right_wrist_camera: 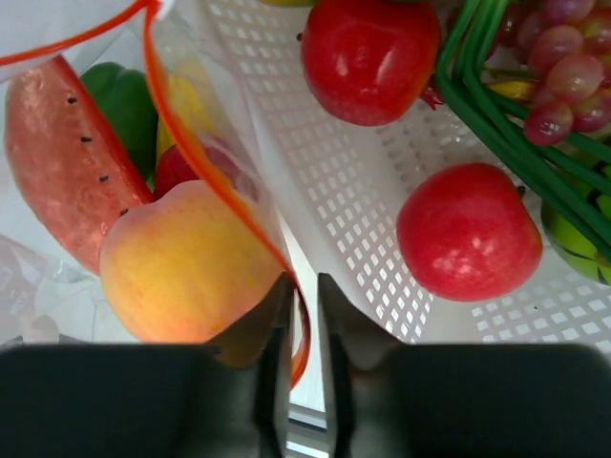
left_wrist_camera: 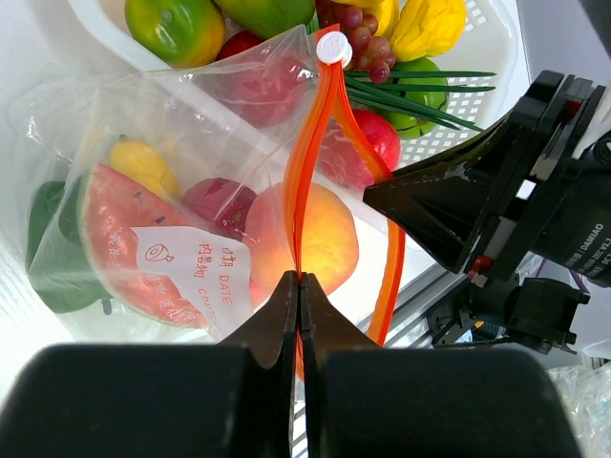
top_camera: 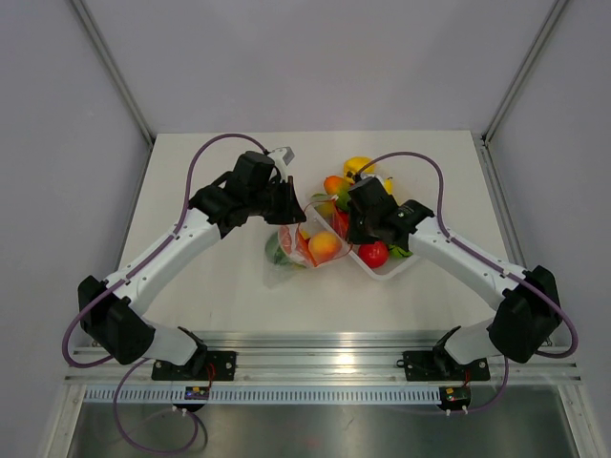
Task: Place the food in the zip-top bag and seal the zipper
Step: Adjust the zipper food storage bag at the center of the board, then pick up the fake fruit from the bin.
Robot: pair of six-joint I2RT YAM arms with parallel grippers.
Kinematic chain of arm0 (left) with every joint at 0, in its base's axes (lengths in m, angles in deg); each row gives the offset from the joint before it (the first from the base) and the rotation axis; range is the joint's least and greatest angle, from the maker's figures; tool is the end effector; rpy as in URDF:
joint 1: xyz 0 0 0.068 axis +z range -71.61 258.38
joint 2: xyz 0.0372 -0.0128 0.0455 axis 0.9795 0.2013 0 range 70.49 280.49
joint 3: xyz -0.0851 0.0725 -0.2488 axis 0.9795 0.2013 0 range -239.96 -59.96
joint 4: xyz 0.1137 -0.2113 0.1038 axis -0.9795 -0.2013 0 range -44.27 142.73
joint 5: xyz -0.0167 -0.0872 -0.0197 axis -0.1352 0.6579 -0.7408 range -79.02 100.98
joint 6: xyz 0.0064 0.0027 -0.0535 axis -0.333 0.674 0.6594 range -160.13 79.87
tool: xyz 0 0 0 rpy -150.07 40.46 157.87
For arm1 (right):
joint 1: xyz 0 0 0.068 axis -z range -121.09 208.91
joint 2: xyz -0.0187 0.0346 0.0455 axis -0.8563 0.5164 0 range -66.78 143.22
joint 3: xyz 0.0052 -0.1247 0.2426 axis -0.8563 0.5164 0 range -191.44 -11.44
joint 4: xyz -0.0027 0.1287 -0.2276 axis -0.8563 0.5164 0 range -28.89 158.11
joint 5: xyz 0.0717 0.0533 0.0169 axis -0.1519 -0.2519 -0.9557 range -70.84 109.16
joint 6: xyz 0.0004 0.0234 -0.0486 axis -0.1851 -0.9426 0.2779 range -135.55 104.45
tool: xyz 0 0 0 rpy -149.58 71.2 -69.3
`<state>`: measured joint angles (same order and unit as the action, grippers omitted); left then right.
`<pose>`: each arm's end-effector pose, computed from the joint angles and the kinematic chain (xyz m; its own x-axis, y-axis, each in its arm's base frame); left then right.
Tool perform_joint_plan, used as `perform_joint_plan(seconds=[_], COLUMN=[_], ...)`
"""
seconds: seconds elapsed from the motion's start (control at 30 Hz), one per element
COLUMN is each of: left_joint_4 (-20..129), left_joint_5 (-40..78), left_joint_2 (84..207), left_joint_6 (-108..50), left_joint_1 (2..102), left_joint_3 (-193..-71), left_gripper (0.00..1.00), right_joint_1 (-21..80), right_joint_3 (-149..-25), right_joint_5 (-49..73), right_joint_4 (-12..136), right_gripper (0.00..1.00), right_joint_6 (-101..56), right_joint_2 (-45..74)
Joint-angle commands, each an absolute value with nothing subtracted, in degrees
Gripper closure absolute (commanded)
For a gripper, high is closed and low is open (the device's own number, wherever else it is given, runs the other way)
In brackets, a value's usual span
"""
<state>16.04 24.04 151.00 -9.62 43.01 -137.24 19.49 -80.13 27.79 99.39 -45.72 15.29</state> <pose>0.2464 -0.1847 0.3502 -0.8088 -0.0322 -0.5872 0.3420 0.7865 -0.5143 0.2379 0.1886 0.2910 -0.8032 -0.0170 -0.5954 -0.1761 0.9617 0.2101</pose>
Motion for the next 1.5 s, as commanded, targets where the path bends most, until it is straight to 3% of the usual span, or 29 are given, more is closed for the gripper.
perform_joint_plan(seconds=[0.0,0.03,0.1,0.4,0.53,0.57,0.6,0.63,0.73,0.83,1.1,1.27,1.47], left_joint_4=[17.93,17.84,16.96,15.64,15.46,15.64,16.25,16.60,17.40,17.13,17.66,18.18,18.89], left_joint_5=[24.08,23.73,22.50,14.94,15.99,16.42,17.65,18.36,18.37,18.27,19.07,19.15,19.59], left_joint_2=[149.77,149.25,148.80,142.65,145.72,146.51,147.65,148.01,147.66,148.01,148.19,147.40,147.48], left_joint_6=[-9.19,-9.28,-9.71,-8.49,-8.22,-7.79,-7.26,-7.08,-6.82,-7.08,-6.90,-6.82,-6.47], left_joint_1=[43.23,43.23,43.40,46.39,46.39,46.39,46.31,46.30,46.22,46.13,46.22,46.22,46.22], left_joint_3=[-138.45,-138.45,-138.89,-139.50,-138.98,-138.63,-138.10,-137.31,-136.60,-137.65,-137.66,-137.22,-136.17], left_gripper=[1.00,1.00,1.00,1.00,1.00,1.00,1.00,1.00,1.00,1.00,1.00,1.00,1.00], right_joint_1=[19.71,19.71,19.71,19.18,19.27,19.27,19.27,19.27,19.27,20.66,30.16,31.84,31.84], right_joint_3=[-80.61,-81.05,-83.24,-84.75,-86.23,-88.06,-88.78,-89.31,-89.23,-87.82,-77.72,-76.13,-75.25], right_joint_5=[22.78,21.90,20.05,15.82,16.44,15.66,15.47,15.47,18.53,23.29,23.13,22.68,23.55], right_joint_4=[92.23,92.05,92.66,85.48,86.33,87.12,88.86,89.40,90.11,90.29,92.05,98.00,100.13], right_gripper=[0.83,0.92,1.00,1.00,1.00,0.98,0.90,0.71,0.42,0.33,0.32,0.31,0.20], right_joint_6=[-45.79,-45.70,-45.61,-46.22,-45.44,-45.00,-44.65,-44.38,-42.89,-41.57,-43.67,-43.76,-44.99], right_joint_2=[13.30,13.55,13.99,11.10,17.92,19.43,20.31,20.76,16.83,11.73,2.75,5.90,11.53])
